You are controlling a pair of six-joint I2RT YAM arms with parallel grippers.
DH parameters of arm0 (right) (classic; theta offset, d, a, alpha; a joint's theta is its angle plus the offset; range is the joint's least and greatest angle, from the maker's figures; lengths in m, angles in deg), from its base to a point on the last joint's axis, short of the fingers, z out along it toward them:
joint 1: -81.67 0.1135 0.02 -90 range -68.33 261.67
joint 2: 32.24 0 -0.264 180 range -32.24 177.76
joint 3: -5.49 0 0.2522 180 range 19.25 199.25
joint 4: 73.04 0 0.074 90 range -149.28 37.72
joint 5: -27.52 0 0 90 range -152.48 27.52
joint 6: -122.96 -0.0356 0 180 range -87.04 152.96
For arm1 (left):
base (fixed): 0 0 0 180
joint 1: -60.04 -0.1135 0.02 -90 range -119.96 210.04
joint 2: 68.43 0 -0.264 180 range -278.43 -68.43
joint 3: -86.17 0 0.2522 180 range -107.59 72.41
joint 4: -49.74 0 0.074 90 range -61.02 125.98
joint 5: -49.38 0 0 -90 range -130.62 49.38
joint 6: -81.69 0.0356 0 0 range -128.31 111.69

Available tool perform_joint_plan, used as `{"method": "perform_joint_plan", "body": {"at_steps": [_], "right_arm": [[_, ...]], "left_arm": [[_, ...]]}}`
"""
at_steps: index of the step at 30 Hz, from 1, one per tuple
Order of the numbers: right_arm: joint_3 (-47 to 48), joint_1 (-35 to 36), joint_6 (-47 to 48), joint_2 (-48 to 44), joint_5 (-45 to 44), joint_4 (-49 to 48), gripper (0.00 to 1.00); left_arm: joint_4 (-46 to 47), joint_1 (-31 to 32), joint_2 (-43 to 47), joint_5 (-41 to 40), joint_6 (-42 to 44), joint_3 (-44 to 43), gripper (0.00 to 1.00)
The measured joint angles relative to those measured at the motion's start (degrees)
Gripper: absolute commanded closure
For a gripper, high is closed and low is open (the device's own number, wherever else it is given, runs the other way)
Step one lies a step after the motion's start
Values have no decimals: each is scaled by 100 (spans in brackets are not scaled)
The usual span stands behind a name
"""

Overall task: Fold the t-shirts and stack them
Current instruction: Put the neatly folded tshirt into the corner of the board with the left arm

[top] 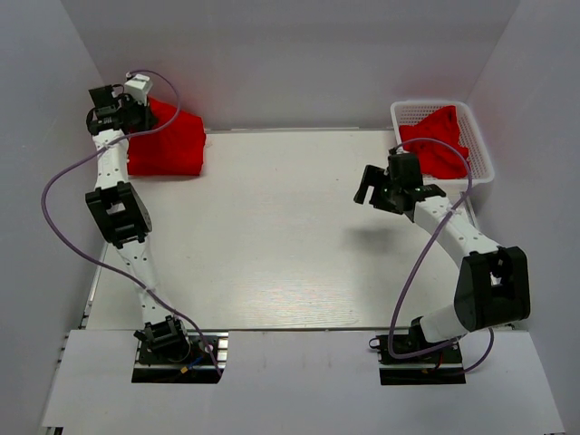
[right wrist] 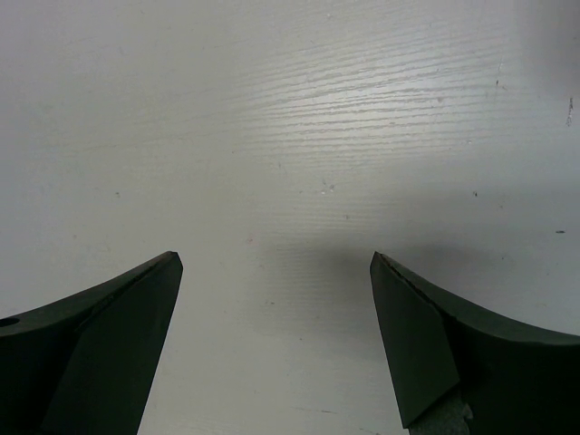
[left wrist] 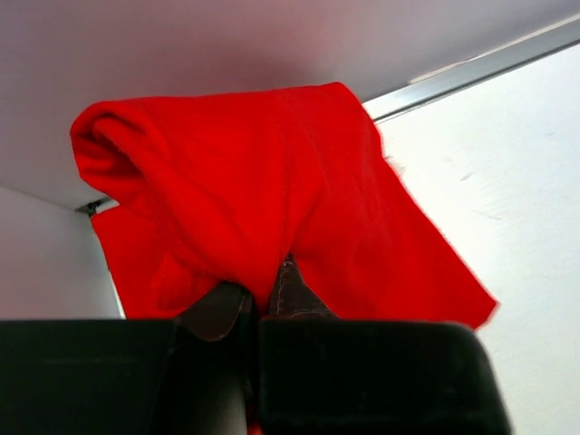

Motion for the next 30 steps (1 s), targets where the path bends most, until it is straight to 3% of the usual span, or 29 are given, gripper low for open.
{"method": "perform_joint_plan", "body": {"at_steps": [3,4,7,8,19,30], "right_arm": [[101,0,-13,114,-20,35,10],[129,0,-15,140,-20,44,10],[247,0,-17,264,-17,105,10],[289,0,-17,308,-20,131,10],[595,4,13,638,-15,348,10],[514,13,98,247,-13,437,10]], "left_arm": [[199,-48,-205,-221,-42,2,100],[260,-61,-260,-326,-68,7,95],[505,-85,-380,-664,-133,7,4],[614,-98,-409,-815,-208,7,0],[1207,-133,-474,-1878,-710,7,0],[815,37,-205,-1585,-1366,400,0]]}}
